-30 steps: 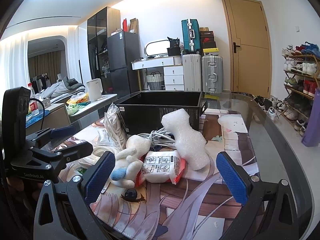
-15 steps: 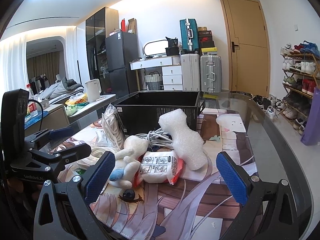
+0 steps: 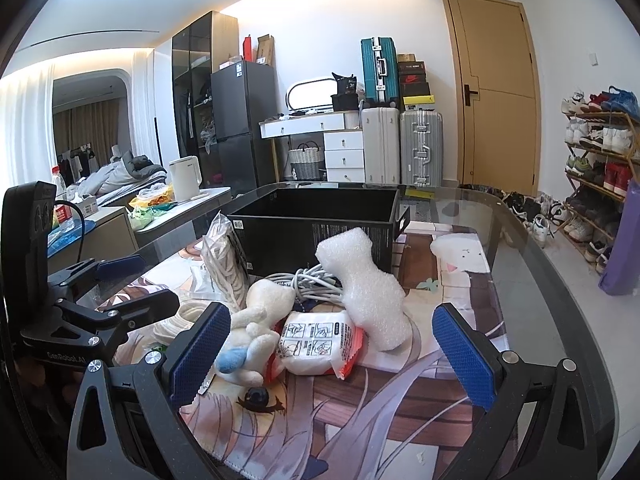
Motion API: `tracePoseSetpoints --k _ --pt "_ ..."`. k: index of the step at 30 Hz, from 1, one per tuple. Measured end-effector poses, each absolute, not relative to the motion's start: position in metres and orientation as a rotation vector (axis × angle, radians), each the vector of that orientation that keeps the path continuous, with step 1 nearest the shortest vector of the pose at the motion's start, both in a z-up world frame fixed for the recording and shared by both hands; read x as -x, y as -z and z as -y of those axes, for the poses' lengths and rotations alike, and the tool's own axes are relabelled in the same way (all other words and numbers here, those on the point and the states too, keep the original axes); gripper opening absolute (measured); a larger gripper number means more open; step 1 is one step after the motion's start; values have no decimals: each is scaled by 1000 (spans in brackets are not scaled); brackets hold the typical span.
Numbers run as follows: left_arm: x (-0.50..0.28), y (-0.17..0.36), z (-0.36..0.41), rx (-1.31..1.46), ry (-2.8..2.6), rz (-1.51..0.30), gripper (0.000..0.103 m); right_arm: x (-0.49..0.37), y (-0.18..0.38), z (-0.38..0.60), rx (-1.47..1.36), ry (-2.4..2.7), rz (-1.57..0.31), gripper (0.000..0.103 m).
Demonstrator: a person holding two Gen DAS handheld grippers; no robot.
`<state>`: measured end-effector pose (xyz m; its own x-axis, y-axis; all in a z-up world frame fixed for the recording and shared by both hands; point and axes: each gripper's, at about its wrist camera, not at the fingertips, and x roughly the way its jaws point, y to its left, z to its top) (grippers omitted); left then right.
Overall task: Organize soft objects
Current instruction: 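Move the right tool toward the white foam piece beside the black box, then grasp the white foam piece with the right tool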
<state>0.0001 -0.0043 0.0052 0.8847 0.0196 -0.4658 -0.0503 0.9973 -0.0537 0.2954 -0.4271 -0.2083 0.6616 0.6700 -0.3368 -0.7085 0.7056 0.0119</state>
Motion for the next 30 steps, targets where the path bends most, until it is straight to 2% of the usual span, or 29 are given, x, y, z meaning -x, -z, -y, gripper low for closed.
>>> tracePoseSetpoints --k 14,30 --pt "-5 -10 1 60 -33 -491 103 -308 204 425 151 -740 -352 103" --pt "-10 -1 2 52 -22 -533 103 -348 212 418 116 -725 -490 103"
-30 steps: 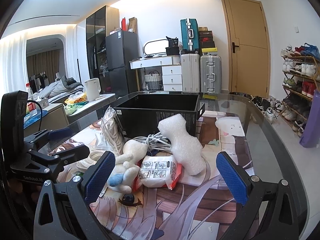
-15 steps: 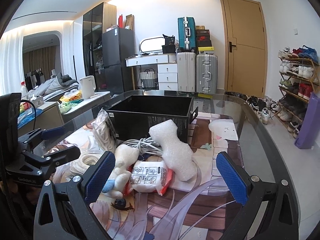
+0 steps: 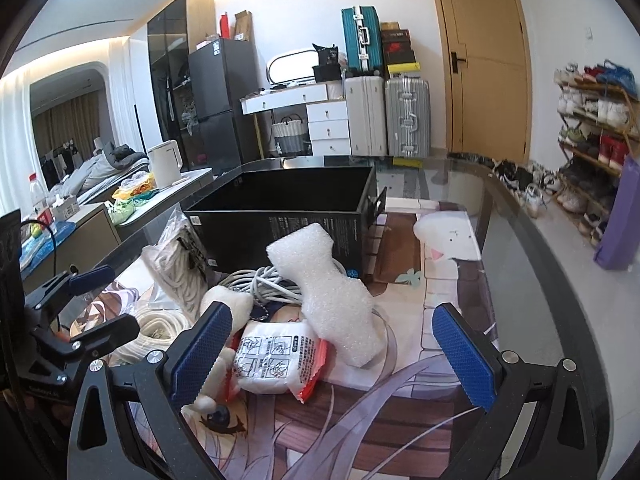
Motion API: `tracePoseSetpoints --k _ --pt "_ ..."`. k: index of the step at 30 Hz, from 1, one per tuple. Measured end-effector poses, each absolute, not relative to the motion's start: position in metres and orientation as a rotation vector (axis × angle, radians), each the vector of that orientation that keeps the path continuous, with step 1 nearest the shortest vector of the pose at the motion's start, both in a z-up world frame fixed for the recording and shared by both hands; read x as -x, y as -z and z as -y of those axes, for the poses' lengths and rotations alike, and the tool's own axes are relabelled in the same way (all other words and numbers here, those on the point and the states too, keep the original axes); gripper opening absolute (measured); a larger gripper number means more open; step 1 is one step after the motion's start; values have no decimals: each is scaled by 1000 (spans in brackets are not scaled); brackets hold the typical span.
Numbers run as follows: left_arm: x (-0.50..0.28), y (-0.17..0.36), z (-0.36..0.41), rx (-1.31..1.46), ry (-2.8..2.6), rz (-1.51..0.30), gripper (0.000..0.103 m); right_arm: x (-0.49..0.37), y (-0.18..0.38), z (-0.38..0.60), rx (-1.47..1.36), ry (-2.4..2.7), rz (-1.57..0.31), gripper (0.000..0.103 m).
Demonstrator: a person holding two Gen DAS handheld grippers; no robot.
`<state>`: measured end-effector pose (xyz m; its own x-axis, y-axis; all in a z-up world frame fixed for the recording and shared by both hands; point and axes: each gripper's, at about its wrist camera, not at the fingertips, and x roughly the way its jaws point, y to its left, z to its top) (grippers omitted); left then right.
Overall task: Organize soft objects
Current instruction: 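Grasp the white foam piece with the right tool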
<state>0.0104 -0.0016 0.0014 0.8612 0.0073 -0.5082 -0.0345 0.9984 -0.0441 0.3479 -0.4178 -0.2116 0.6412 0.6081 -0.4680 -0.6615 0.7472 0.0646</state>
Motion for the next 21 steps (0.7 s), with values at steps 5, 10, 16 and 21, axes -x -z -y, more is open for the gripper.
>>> tracePoseSetpoints --k 5,10,16,21 --pt "-11 0 3 52 -11 -541 103 -359 213 417 98 -721 -533 102" --pt "-12 1 4 48 -9 -550 103 -365 211 410 116 -719 -557 100" --pt "-13 1 4 48 -9 -552 103 -374 213 403 115 -730 -596 92" --pt "-14 2 5 47 -7 -556 103 -383 218 399 98 -751 -634 75"
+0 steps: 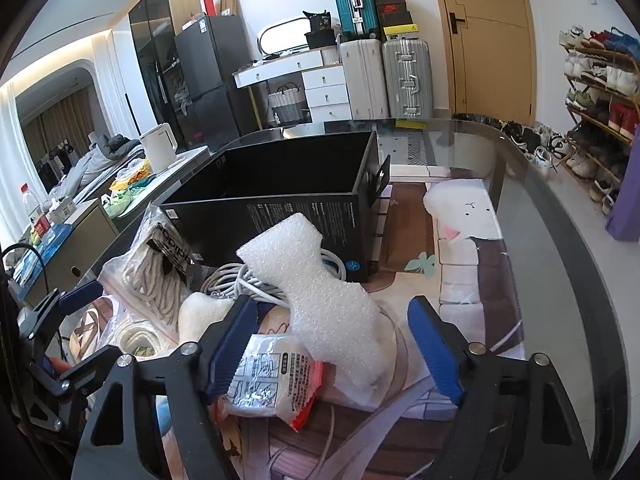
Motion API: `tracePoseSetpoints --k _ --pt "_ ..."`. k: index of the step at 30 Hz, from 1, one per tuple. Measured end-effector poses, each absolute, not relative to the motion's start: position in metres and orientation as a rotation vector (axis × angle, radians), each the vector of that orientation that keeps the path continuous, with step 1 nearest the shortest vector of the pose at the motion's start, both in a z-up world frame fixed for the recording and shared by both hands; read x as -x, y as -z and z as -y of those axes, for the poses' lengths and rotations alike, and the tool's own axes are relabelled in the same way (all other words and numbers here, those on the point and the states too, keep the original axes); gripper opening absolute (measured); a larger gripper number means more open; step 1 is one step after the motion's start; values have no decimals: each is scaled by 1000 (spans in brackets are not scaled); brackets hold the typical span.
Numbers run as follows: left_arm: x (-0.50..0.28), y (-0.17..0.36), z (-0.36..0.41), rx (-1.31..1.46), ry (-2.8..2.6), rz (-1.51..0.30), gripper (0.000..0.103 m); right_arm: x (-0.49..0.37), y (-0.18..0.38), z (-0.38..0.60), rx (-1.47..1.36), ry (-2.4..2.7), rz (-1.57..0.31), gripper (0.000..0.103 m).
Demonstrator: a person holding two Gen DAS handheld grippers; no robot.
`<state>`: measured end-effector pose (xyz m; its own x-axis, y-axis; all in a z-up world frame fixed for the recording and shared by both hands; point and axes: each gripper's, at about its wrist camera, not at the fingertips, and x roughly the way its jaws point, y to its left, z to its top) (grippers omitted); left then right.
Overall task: Organize soft objects
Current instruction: 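Grasp the white foam piece with the right tool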
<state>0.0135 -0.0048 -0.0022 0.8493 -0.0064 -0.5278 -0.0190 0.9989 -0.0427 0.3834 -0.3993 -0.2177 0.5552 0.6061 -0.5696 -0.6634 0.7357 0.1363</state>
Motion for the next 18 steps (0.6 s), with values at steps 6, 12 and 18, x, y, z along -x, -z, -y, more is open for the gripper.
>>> tracePoseSetpoints --k 6,12,18 --pt "-14 3 5 48 3 -566 103 -382 220 400 100 -786 -642 53" --pt "-15 4 6 50 28 -581 103 -368 212 406 104 -793 -576 41" --pt "-15 7 12 38 61 -609 103 -348 204 418 97 -787 -512 41"
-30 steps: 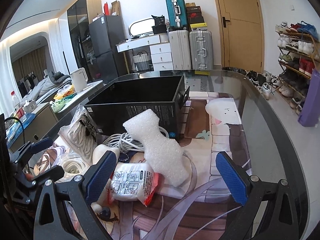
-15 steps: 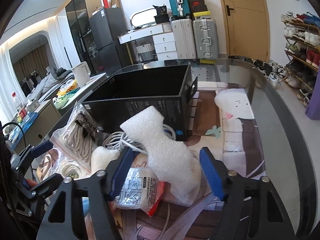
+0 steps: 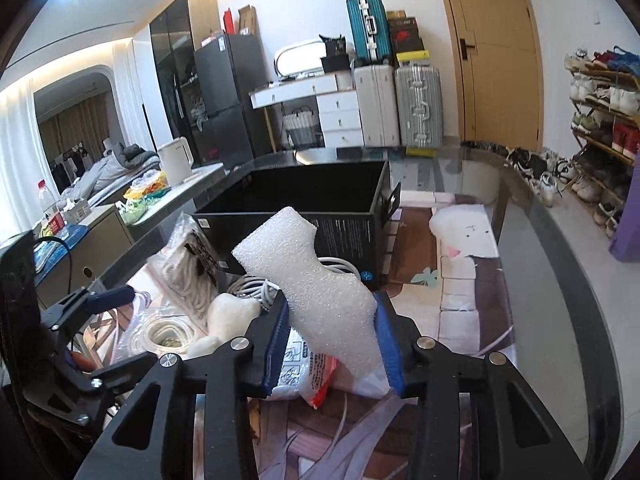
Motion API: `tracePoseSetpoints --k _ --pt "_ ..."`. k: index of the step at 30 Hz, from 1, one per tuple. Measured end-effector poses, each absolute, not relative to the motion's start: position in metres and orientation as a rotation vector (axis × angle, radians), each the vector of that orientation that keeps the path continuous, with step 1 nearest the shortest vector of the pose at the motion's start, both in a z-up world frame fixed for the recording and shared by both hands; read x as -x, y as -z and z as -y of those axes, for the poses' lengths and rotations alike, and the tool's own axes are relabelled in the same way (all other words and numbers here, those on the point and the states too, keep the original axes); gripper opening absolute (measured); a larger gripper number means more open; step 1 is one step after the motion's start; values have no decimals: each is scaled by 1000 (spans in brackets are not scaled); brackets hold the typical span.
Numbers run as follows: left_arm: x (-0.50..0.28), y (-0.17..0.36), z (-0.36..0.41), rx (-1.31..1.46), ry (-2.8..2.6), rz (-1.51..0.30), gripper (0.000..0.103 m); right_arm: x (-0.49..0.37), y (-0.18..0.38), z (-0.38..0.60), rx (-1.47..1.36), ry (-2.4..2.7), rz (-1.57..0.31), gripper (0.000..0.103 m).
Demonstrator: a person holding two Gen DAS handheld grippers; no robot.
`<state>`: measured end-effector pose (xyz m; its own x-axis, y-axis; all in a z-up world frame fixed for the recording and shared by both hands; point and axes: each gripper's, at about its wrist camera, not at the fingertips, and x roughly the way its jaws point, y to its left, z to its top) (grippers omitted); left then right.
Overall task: Organize soft objects
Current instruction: 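Grasp the white foam piece with the right tool, then grasp the bagged white rope with the left tool while the right tool lifts the foam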
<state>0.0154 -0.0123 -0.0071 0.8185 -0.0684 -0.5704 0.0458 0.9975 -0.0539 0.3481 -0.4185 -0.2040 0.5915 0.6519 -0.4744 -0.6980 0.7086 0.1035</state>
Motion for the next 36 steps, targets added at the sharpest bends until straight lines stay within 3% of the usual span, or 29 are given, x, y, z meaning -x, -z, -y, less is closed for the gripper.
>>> tracePoseSetpoints --k 19,20,24,27,32,36 --pt "-38 9 37 -85 108 -710 102 -338 206 422 113 -808 -509 41" --pt "-38 9 36 -81 109 -707 100 -337 206 422 113 -810 -509 41" --pt "-38 8 36 -66 162 -714 69 -336 206 421 115 -814 -509 41" --pt "-32 6 35 -59 174 -697 52 -334 205 421 115 -816 -505 41" --pt "-24 1 31 -33 206 -688 38 -333 203 423 113 -814 -496 41" --pt "-17 -3 31 -27 220 -678 37 -332 200 424 109 -815 -489 41"
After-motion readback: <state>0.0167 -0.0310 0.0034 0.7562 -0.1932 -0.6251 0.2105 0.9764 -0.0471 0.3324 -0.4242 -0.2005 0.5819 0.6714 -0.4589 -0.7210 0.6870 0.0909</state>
